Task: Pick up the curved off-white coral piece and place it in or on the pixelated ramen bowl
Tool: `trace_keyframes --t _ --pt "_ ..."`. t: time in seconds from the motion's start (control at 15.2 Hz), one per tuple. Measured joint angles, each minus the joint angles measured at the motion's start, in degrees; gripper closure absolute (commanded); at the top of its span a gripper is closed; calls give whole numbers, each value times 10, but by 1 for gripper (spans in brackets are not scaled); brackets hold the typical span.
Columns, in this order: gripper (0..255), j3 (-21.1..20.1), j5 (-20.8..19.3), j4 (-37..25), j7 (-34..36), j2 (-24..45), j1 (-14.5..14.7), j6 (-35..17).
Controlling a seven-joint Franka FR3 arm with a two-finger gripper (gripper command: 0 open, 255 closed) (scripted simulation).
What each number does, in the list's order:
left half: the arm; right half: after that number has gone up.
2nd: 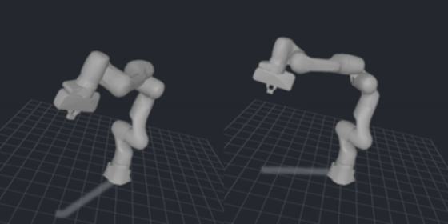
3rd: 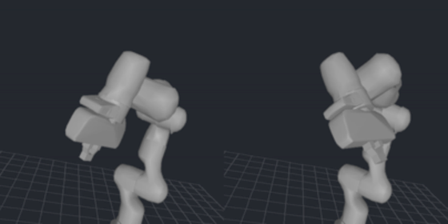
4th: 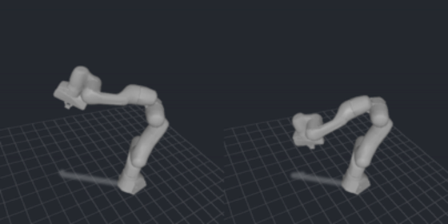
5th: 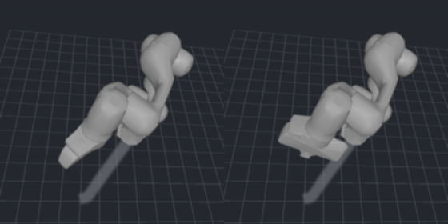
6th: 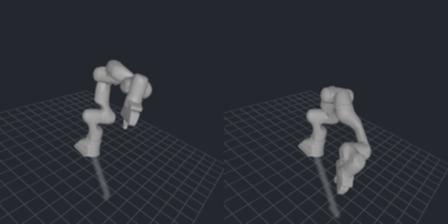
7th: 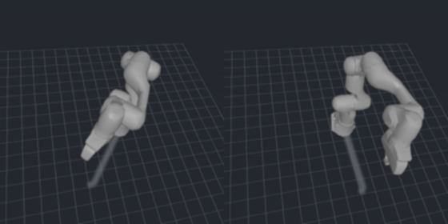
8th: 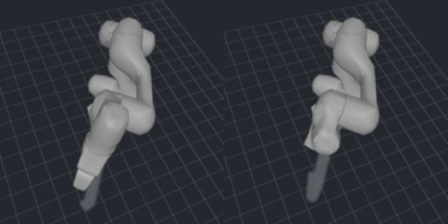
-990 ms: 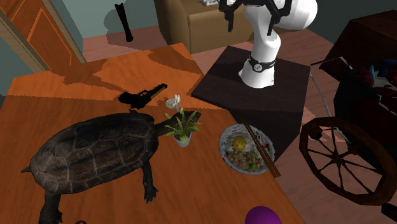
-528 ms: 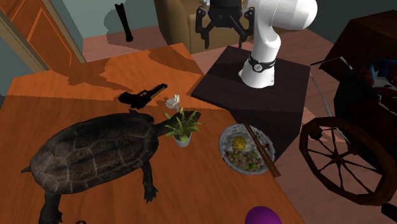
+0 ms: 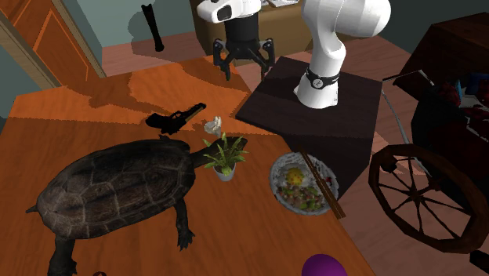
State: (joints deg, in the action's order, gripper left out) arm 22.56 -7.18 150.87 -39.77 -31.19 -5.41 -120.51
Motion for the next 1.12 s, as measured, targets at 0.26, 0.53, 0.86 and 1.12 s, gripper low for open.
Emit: trace_keyframes --t 0.26,0.53,0.86,1.12 --pt "0 57 2 -6 -80 76 7 -66" --pt "0 116 36 -29 -176 171 25 -128" --pt "0 165 140 -72 -326 303 46 -184" --pt "0 162 238 -119 -441 400 28 -199"
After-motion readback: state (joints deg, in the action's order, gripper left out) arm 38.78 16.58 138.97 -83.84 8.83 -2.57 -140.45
